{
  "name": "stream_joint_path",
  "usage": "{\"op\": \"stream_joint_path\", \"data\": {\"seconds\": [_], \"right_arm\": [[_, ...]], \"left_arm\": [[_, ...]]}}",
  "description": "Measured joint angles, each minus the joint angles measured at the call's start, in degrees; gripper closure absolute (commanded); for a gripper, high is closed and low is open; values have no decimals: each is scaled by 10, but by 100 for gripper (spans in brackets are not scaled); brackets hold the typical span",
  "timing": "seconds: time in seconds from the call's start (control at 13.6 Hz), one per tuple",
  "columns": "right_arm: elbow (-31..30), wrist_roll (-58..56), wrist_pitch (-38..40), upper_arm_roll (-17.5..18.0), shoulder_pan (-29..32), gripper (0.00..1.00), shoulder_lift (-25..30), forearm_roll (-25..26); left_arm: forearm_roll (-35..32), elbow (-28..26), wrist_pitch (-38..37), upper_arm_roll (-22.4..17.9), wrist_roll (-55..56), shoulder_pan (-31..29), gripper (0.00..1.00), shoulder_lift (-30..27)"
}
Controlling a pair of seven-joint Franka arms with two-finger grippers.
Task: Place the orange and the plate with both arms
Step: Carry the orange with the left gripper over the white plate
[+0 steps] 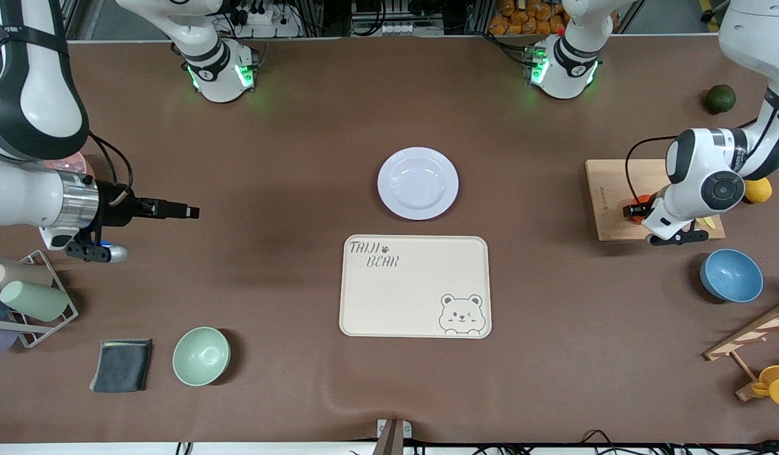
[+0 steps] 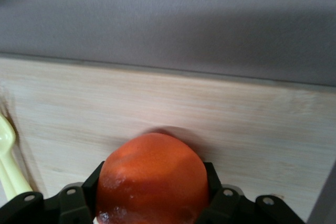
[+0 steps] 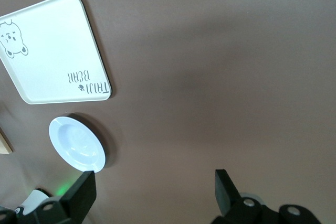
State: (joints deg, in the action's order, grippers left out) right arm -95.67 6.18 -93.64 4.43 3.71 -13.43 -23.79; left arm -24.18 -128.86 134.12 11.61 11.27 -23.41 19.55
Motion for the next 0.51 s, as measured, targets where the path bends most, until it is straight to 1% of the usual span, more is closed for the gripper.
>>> {"op": "stream_joint_path", "data": {"seconds": [0.15,0.22,0.29,0.51], "right_arm": [[0,0,0,0,3,0,-1,-1],[0,0,0,0,3,0,-2,-2],[0,0,0,-1,4,0,-3,-2],[0,0,0,-1,7,0,-5,-4]], "left_arm": [[0,3,-6,25,0,0,90,-21],[0,5,-18,46,2,0,90,-36],[2,7,-34,70,9,0,90,-52],[27,19,-113,168,69,3,90,-85]]}}
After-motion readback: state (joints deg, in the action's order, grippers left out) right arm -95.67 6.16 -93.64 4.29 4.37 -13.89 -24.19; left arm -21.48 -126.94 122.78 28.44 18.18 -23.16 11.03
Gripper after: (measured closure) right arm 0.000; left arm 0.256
